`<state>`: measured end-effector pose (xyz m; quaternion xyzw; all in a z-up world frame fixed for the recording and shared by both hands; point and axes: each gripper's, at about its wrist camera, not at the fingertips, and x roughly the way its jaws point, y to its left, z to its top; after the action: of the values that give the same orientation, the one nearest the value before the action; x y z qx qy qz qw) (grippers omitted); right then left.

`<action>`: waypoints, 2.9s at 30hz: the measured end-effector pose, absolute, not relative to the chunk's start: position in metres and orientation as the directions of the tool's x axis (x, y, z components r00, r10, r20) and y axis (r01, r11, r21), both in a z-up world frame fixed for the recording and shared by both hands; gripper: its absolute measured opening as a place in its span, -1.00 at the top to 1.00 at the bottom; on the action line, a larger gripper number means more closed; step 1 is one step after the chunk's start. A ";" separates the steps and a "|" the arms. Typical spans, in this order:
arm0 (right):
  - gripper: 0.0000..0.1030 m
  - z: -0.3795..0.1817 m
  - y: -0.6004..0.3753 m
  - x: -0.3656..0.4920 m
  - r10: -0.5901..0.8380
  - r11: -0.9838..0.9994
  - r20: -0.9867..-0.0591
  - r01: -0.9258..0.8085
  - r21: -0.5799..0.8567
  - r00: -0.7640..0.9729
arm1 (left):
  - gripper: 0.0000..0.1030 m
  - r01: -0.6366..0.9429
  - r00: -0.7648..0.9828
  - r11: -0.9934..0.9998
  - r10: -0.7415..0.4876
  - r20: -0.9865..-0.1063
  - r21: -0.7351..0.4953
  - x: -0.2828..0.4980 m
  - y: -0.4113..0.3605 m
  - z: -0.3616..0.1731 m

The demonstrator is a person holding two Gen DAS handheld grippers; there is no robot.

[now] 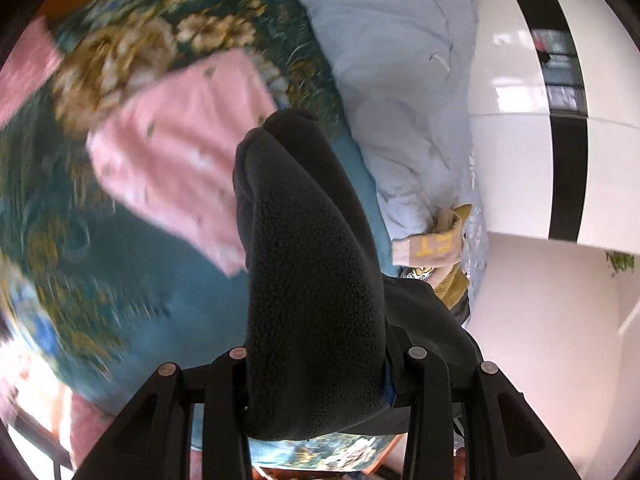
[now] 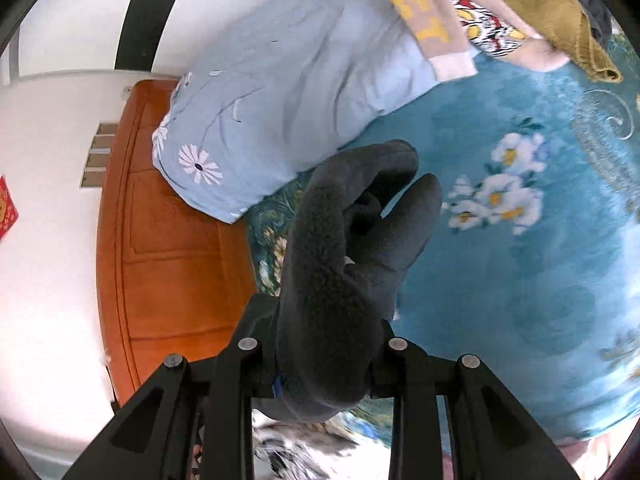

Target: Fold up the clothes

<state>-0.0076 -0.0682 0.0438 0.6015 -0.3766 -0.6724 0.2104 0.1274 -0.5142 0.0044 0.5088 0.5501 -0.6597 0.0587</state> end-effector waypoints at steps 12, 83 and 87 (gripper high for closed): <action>0.44 -0.018 -0.233 -0.056 -0.743 -0.621 -0.631 -0.120 0.774 -0.225 | 0.21 0.509 -0.502 -0.531 0.455 -0.735 -0.677 0.056 -0.685 -0.035; 0.01 -0.147 -0.334 0.023 -0.299 -0.821 -0.947 0.538 0.194 -0.115 | -0.35 0.357 -0.311 -0.922 0.034 -0.950 -0.150 0.114 -0.574 -0.165; -0.24 -0.142 -0.323 0.045 -0.280 -0.837 -0.954 0.515 0.185 -0.111 | -0.40 0.397 -0.295 -0.895 0.084 -0.952 -0.203 0.135 -0.550 -0.150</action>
<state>0.0452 -0.3231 -0.1415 0.6100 0.0963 -0.7392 0.2687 0.1347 -0.5498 -0.1504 0.5850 0.2057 -0.7781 0.1004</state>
